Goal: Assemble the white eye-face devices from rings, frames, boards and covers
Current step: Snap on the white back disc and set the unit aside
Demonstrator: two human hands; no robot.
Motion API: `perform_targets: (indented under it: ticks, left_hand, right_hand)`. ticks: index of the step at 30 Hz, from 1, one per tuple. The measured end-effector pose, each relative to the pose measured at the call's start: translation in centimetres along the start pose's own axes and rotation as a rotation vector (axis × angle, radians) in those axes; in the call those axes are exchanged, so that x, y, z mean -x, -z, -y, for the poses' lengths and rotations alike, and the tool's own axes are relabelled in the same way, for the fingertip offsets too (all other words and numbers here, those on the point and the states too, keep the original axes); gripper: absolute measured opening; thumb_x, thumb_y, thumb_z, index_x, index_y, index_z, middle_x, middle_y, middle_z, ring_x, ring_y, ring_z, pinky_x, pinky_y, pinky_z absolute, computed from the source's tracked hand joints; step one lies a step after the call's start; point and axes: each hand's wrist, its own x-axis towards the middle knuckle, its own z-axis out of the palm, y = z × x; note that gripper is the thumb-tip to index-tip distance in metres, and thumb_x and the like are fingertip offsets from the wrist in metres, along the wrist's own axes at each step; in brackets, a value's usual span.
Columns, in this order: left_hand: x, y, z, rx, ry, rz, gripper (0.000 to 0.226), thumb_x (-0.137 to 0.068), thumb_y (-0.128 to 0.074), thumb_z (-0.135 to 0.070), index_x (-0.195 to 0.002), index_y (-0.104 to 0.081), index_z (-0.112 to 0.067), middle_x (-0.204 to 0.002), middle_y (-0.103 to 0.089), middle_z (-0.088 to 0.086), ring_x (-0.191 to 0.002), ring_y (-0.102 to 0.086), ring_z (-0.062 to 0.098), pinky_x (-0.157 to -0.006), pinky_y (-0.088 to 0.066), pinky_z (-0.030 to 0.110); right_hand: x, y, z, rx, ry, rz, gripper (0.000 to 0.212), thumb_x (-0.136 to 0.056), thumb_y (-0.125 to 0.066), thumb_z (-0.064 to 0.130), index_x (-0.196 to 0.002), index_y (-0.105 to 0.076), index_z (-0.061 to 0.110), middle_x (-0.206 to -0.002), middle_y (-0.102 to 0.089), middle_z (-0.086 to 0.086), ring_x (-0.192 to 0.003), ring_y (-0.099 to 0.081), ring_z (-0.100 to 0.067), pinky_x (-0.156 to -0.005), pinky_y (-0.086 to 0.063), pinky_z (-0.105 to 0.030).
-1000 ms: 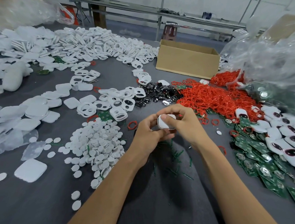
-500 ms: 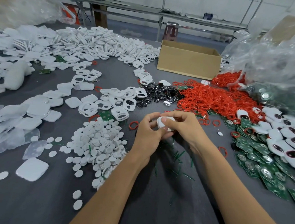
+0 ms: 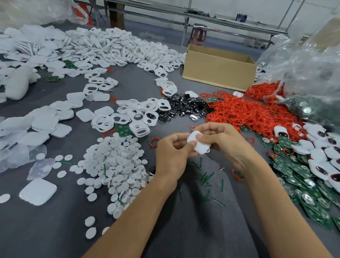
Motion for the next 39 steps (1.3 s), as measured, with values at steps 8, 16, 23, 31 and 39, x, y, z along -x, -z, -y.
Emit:
perform_targets:
  ticks: [8,16,23,31,39]
  left_hand:
    - [0.1,0.3,0.0,-0.089,-0.024,0.068,0.022,-0.082,-0.069,0.008,-0.089,-0.072,-0.012,-0.085,-0.075,0.012,-0.079,-0.074,0.023,-0.07,-0.061,0.03]
    - [0.1,0.2,0.1,-0.068,-0.036,0.023,0.025,-0.082,-0.068,0.01,-0.084,-0.073,-0.015,-0.08,-0.075,0.006,-0.076,-0.073,0.02,-0.066,-0.06,0.026]
    - [0.0,0.3,-0.2,0.066,-0.013,-0.053,0.022,-0.083,-0.067,0.009,-0.082,-0.073,-0.012,-0.076,-0.075,0.007,-0.068,-0.072,0.019,-0.057,-0.057,0.023]
    - [0.1,0.5,-0.5,0.072,-0.077,0.0,0.02,-0.083,-0.064,0.012,-0.095,-0.07,-0.003,-0.092,-0.074,0.016,-0.084,-0.072,0.024,-0.071,-0.06,0.027]
    - [-0.1,0.6,-0.8,0.099,-0.116,0.028,0.019,-0.084,-0.064,0.012,-0.094,-0.068,-0.004,-0.094,-0.074,0.017,-0.086,-0.073,0.024,-0.071,-0.06,0.027]
  right_hand:
    - [0.5,0.8,0.1,0.03,0.018,0.003,0.016,-0.082,-0.067,-0.001,-0.097,-0.07,-0.005,-0.084,-0.069,-0.02,-0.076,-0.062,-0.027,-0.078,-0.054,-0.036]
    - [0.2,-0.3,-0.4,0.091,0.159,-0.074,0.006,-0.082,-0.066,-0.006,-0.086,-0.069,-0.003,-0.063,-0.062,-0.009,-0.053,-0.055,-0.006,-0.058,-0.046,-0.016]
    - [0.1,-1.0,-0.6,0.135,0.185,-0.101,0.011,-0.09,-0.063,0.009,-0.089,-0.074,0.007,-0.086,-0.073,-0.014,-0.076,-0.061,-0.016,-0.074,-0.051,-0.033]
    - [0.3,1.2,0.0,0.108,0.081,0.086,0.008,-0.083,-0.065,-0.003,-0.083,-0.071,0.002,-0.063,-0.069,-0.004,-0.053,-0.063,-0.009,-0.055,-0.052,-0.014]
    - [0.2,0.3,0.2,0.173,0.21,-0.018,0.004,-0.084,-0.063,-0.008,-0.085,-0.065,-0.004,-0.062,-0.059,-0.009,-0.04,-0.048,-0.004,-0.045,-0.044,-0.014]
